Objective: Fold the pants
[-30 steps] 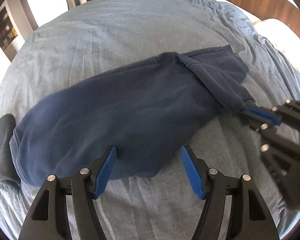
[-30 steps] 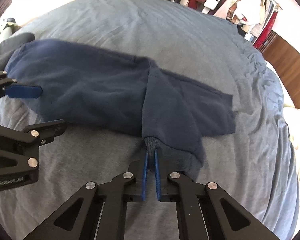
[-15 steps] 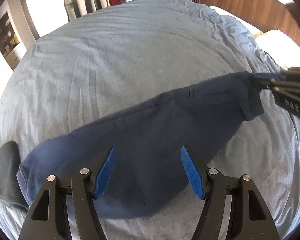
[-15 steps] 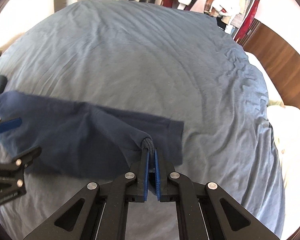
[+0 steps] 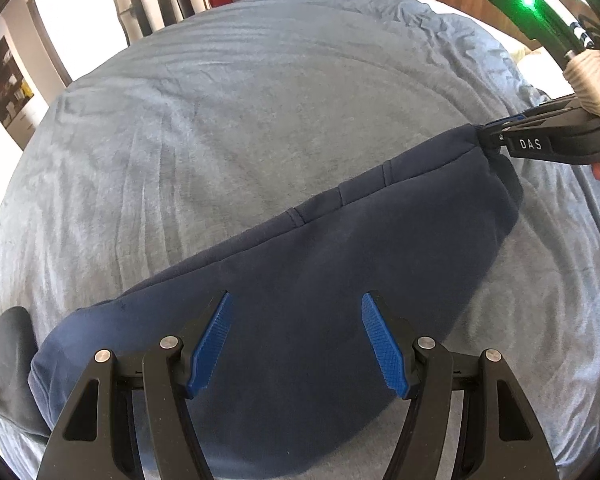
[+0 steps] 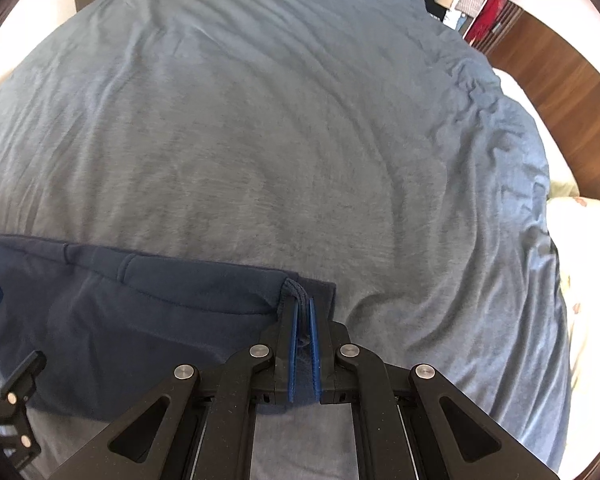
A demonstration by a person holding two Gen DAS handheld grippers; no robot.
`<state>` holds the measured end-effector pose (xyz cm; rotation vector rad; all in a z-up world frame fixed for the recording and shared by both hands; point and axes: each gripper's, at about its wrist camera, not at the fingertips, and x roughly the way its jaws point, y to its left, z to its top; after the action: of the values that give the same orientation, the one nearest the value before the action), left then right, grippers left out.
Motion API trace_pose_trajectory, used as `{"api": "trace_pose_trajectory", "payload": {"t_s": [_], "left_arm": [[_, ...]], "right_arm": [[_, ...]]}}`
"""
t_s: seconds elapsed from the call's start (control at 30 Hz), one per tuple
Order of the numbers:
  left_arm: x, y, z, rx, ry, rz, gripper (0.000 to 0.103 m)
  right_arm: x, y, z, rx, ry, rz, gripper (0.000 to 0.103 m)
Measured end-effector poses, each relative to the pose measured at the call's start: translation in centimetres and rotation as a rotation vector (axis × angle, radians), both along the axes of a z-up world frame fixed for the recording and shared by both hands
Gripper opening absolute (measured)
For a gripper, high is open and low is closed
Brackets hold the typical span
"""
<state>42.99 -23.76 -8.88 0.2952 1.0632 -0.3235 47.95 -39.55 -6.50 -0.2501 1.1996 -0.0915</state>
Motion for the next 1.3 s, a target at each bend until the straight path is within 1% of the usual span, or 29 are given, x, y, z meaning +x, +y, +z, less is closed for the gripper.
{"api": "trace_pose_trajectory", "payload": {"t_s": [0.2,0.27,0.33,0.4,0.47,0.53,0.7,0.9,1.0,1.07,1.17,1.23,1.3], "left_arm": [[1.3,-0.2,-0.4,0.005,0.001,0.014,0.066],[1.6,-0.4,-0.4,0.007,-0.001,0.014,0.066],[1.9,-0.7,-0.2,0.015,-0.01,0.015,0.066],[2.0,-0.8,0.1,0.016,-0.023,0.009,0.066],[2.1,-0.9,0.4,0.023,-0.037,0.009,0.067],[2.3,-0.9,0.7,0.024,-0.046,0.012,0.068],[2.5,-1.7,1.0,0.032,-0.056,0.002,0.068],[2.6,-2.4,1.2,0.049,-0.068,-0.014,0.068],[3.0,-2.5,1.1,0.061,-0.072,-0.011,0.069],[3.4,-2.5,0.9,0.056,-0.066,-0.006,0.07],[4.2,-2.7,0.7,0.045,-0.051,-0.008,0.07],[4.5,-2.9,0.6,0.051,-0.052,-0.014,0.07],[4.8,-3.3,0.7,0.067,-0.066,-0.027,0.07]], "right_arm": [[1.2,-0.8,-1.5,-0.015,0.021,-0.034,0.007],[1.5,-1.6,-1.8,-0.021,0.02,-0.075,0.007],[1.6,-2.7,-1.9,-0.06,0.018,-0.127,0.007],[1.4,-3.7,-1.8,-0.068,0.016,-0.167,0.007],[0.8,-4.6,-1.3,-0.007,0.001,-0.187,0.01],[0.1,-5.2,-0.6,0.079,-0.005,-0.182,0.01],[-0.6,-5.2,-0.6,0.181,0.016,-0.142,0.01],[0.4,-5.8,-1.4,0.315,0.018,-0.15,0.01],[0.9,-6.0,-2.2,0.316,0.03,-0.169,0.01],[1.2,-6.2,-2.7,0.359,0.041,-0.19,0.01],[1.4,-6.3,-3.3,0.382,0.056,-0.194,0.01],[1.4,-6.1,-3.5,0.373,0.057,-0.183,0.01],[1.2,-6.0,-3.3,0.359,0.047,-0.172,0.006]]}}
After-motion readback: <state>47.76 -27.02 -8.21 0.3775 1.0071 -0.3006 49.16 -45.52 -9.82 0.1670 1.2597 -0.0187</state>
